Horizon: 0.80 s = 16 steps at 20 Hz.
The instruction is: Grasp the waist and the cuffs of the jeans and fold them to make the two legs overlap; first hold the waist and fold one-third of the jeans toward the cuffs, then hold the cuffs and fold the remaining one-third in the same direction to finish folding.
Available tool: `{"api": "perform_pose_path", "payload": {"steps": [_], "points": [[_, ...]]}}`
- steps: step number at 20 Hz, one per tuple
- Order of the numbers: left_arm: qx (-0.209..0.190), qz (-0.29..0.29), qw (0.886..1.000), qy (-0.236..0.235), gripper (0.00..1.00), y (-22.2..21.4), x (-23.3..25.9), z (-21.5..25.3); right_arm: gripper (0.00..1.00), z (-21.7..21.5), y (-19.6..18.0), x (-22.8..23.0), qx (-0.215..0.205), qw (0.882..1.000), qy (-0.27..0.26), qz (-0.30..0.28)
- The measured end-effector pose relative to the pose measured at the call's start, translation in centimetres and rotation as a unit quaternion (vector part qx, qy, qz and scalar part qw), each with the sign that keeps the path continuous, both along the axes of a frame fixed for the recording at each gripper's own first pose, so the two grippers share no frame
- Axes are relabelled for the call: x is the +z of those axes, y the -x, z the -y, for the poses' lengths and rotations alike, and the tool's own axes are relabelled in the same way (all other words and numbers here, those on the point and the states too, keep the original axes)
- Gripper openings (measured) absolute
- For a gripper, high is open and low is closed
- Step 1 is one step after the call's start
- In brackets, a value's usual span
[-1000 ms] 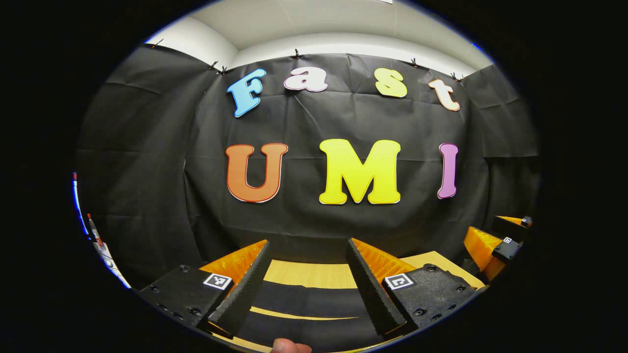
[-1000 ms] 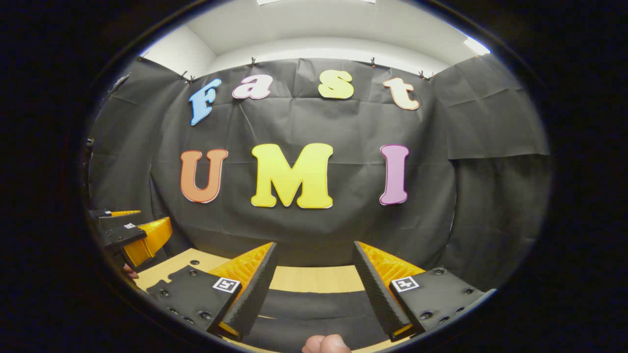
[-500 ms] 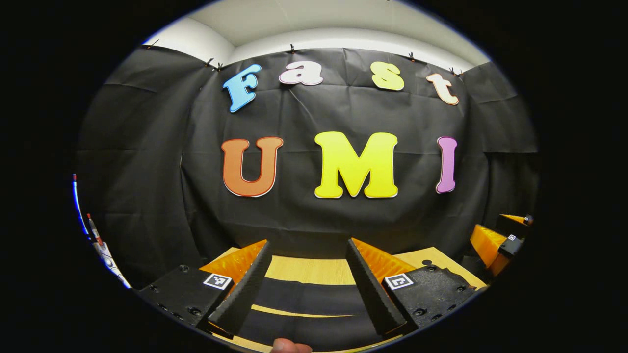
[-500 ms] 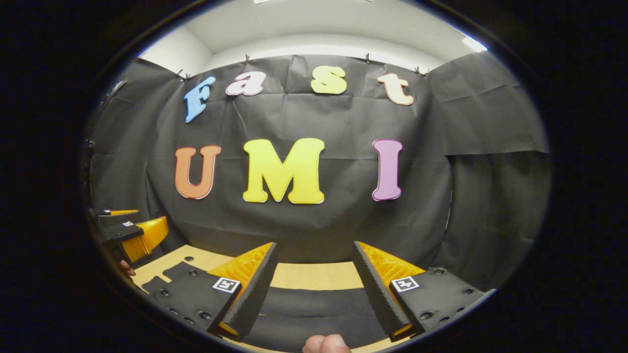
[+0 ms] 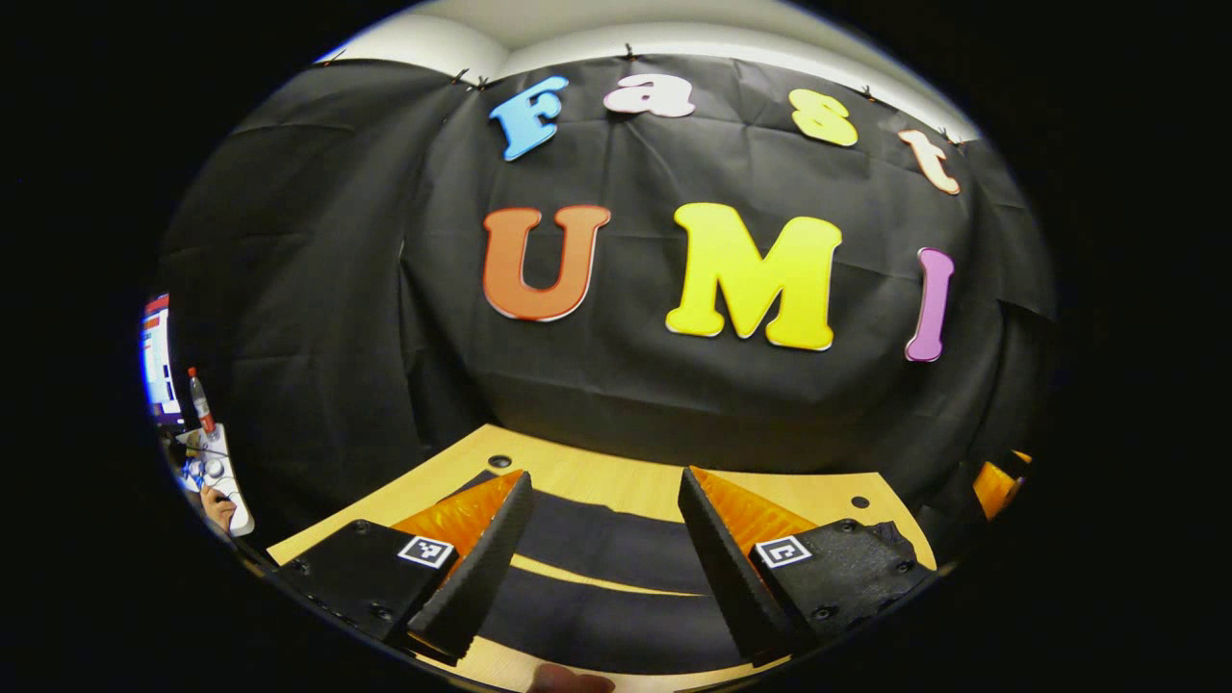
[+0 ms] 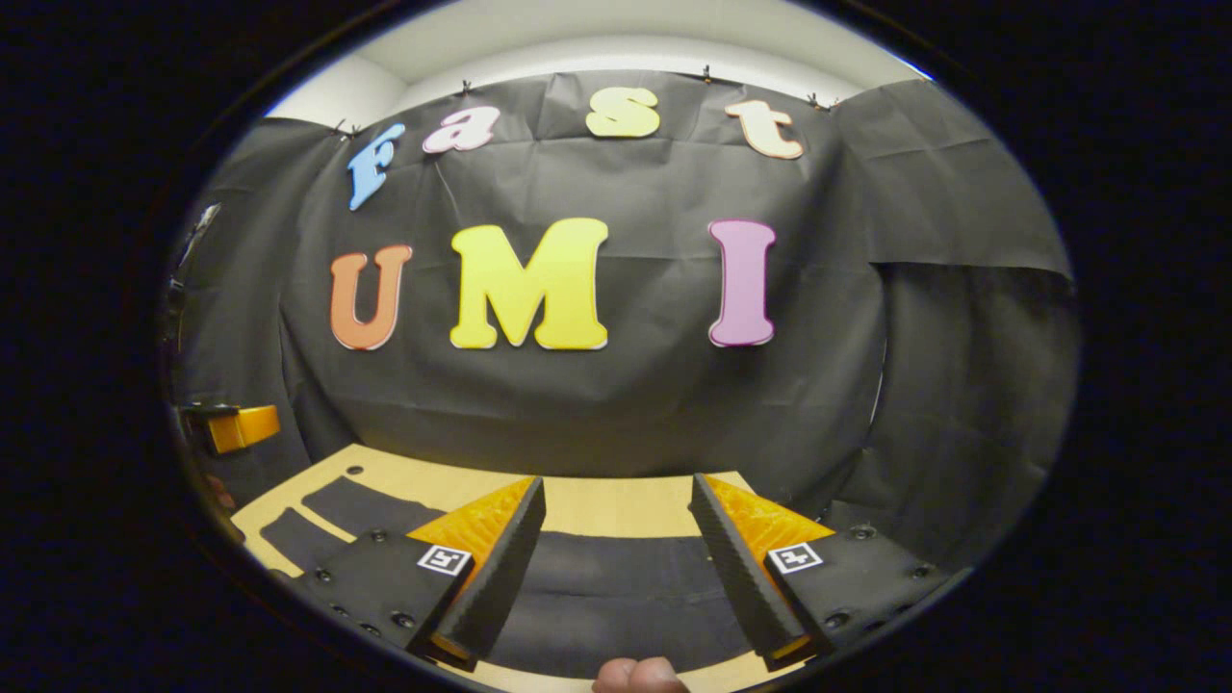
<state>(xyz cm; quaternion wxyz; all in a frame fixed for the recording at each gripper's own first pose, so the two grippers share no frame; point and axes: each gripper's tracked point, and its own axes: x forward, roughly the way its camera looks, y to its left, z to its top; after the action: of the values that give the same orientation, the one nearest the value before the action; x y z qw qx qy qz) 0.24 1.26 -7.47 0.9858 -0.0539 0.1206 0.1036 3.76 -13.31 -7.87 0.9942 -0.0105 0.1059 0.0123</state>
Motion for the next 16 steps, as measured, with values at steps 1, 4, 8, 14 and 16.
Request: {"api": "perform_pose_path", "payload": {"steps": [1,4,8,14,16], "points": [[0.009,-0.014,1.0,0.016,0.98,0.0,-0.8,-1.0,0.94,0.8,-0.2,-0.9,-0.002,1.0,0.005,-0.016],[0.05,-0.059,0.994,0.079,0.98,0.9,-4.6,-5.5,0.96,3.8,-0.8,-4.4,-0.021,0.997,0.0,-0.07],[0.144,-0.121,0.962,0.2,0.99,2.7,-11.3,-13.0,0.96,8.2,-0.1,-8.9,-0.072,0.988,0.001,-0.135],[0.26,-0.218,0.868,0.363,0.99,5.5,-21.0,-19.8,0.94,11.2,0.3,-13.1,-0.136,0.969,-0.053,-0.201],[0.288,-0.242,0.832,0.409,0.99,6.4,-23.3,-20.9,0.94,12.5,0.5,-14.9,-0.162,0.956,-0.088,-0.227]]}}
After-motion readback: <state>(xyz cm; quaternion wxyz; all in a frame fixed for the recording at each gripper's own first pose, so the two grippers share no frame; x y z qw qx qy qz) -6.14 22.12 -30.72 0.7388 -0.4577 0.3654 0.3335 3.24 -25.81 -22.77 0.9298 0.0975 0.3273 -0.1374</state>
